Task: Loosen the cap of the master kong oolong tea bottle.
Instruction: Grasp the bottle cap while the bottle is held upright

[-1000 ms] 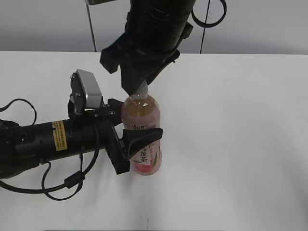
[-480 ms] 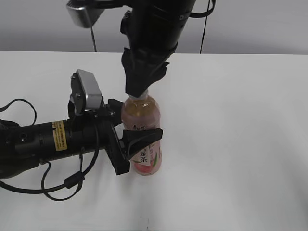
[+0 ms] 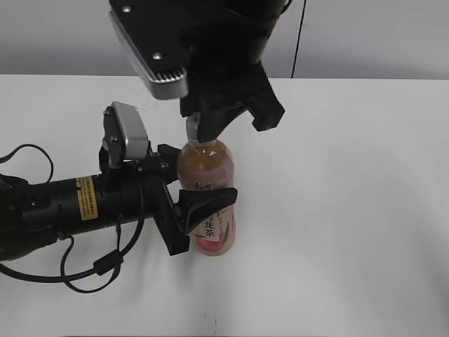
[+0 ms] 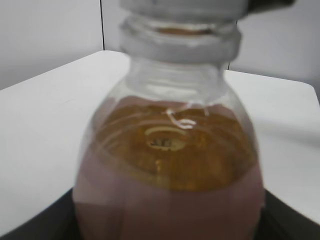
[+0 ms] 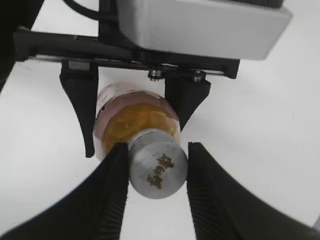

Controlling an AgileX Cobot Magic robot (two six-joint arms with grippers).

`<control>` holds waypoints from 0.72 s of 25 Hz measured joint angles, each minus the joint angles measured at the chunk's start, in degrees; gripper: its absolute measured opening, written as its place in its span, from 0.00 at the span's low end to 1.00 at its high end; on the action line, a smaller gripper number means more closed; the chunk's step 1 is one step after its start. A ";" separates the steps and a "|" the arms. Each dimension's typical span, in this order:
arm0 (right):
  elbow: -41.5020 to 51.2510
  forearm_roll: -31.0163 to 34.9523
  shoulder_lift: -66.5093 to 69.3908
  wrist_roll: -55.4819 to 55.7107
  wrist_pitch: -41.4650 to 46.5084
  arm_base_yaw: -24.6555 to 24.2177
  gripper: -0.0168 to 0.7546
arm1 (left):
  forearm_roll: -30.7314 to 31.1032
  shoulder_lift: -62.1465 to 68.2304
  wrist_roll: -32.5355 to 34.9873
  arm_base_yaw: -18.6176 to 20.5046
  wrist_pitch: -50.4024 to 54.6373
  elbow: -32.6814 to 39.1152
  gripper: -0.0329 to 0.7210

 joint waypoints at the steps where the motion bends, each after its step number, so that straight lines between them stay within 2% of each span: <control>1: 0.00 0.00 0.00 -3.23 0.00 0.00 0.38 | 0.00 0.00 0.00 0.00 0.00 0.00 0.61; 12: 0.00 -1.68 -0.13 -43.53 -0.04 0.06 0.38 | -0.10 0.00 -0.05 -0.01 0.11 0.00 0.61; 18: 0.00 -1.54 -0.13 -58.53 -0.29 0.06 0.38 | -0.34 0.00 -0.11 -0.01 0.13 0.00 0.61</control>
